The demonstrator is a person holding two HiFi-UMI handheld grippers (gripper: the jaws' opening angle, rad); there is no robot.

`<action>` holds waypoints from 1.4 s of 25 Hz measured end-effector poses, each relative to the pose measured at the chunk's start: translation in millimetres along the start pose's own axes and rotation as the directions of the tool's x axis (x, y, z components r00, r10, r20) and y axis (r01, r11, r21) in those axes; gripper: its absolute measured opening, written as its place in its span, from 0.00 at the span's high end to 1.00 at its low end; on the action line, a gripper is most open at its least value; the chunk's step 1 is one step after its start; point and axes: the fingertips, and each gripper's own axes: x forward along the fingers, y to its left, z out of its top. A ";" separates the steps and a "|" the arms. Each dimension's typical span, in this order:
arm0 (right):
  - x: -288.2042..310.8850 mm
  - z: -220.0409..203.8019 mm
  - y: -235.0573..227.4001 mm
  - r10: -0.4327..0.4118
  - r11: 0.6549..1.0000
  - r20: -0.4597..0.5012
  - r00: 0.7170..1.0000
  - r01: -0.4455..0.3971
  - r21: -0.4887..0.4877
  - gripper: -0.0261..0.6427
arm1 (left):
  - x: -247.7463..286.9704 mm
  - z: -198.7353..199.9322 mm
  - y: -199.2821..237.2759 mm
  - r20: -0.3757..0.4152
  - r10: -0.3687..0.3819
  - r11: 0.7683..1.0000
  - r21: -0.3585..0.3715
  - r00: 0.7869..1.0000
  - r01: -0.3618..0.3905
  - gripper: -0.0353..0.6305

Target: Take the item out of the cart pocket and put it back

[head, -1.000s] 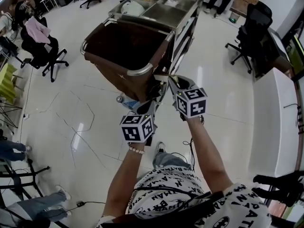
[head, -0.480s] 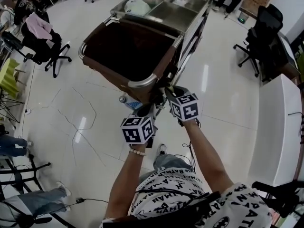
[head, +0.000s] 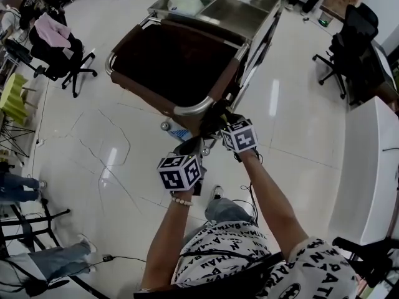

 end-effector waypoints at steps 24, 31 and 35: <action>-236.9 -42.1 215.5 -0.039 0.999 0.278 0.960 0.031 0.031 0.94 | -217.3 -93.2 -31.5 0.083 -0.103 0.994 0.048 0.991 0.099 0.94; -297.4 -99.3 285.4 -0.053 0.995 0.283 0.958 0.025 0.100 0.94 | -279.0 -141.1 -57.8 0.084 -0.167 0.985 0.060 0.982 0.162 0.94; -325.5 -117.2 298.4 -0.062 0.990 0.289 0.955 0.023 0.136 0.94 | -299.4 -162.3 -71.3 0.075 -0.180 0.983 0.056 0.981 0.176 0.94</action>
